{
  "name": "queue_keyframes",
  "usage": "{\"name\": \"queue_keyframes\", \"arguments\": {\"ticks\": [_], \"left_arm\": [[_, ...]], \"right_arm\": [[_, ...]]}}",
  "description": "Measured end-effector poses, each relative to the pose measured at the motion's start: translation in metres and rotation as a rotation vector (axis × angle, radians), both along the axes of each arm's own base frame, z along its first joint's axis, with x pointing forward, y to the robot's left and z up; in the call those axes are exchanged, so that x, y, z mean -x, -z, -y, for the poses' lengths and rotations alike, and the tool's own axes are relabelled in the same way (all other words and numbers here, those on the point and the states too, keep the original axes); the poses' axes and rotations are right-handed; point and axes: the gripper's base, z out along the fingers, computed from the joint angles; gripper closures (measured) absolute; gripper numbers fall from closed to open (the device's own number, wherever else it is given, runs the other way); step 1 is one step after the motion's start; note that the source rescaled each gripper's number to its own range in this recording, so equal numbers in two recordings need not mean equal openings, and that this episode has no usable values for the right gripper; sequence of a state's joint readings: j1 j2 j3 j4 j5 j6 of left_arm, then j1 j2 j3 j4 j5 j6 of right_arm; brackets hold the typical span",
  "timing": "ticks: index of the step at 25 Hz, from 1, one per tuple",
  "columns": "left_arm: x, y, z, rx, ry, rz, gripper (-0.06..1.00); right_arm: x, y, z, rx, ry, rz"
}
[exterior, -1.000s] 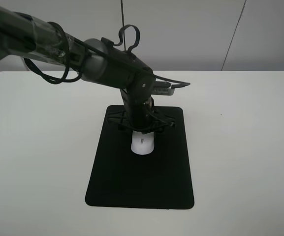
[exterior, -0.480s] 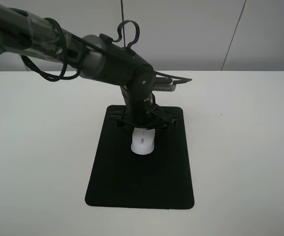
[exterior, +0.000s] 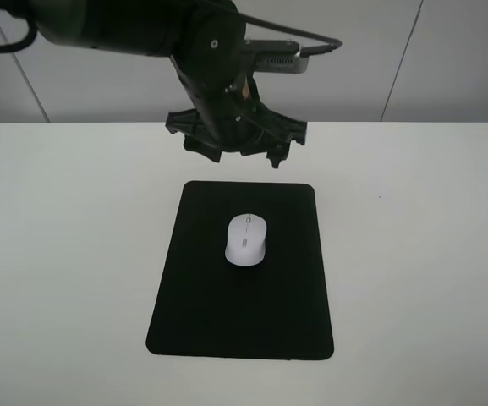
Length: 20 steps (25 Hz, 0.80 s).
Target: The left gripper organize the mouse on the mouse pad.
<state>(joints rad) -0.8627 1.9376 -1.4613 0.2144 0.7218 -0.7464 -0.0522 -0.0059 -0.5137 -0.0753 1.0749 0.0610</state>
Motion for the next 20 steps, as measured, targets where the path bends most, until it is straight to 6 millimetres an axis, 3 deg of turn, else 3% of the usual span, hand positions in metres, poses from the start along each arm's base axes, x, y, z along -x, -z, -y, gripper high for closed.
{"name": "queue_keyframes", "arguments": {"ticks": [4,9,13,20], "left_arm": [[0.008,-0.036,-0.010,0.026,0.035,0.059,-0.04],[0.014,-0.062,-0.019,0.006,0.116,0.121,-0.04],[0.017,-0.070,-0.029,-0.016,0.169,0.128,-0.04],[0.020,-0.069,-0.076,-0.016,0.135,0.148,-0.04]], "right_arm": [[0.000,0.000,0.000,0.000,0.000,0.000],[0.000,0.000,0.000,0.000,0.000,0.000],[0.000,0.000,0.000,0.000,0.000,0.000],[0.000,0.000,0.000,0.000,0.000,0.000]]}}
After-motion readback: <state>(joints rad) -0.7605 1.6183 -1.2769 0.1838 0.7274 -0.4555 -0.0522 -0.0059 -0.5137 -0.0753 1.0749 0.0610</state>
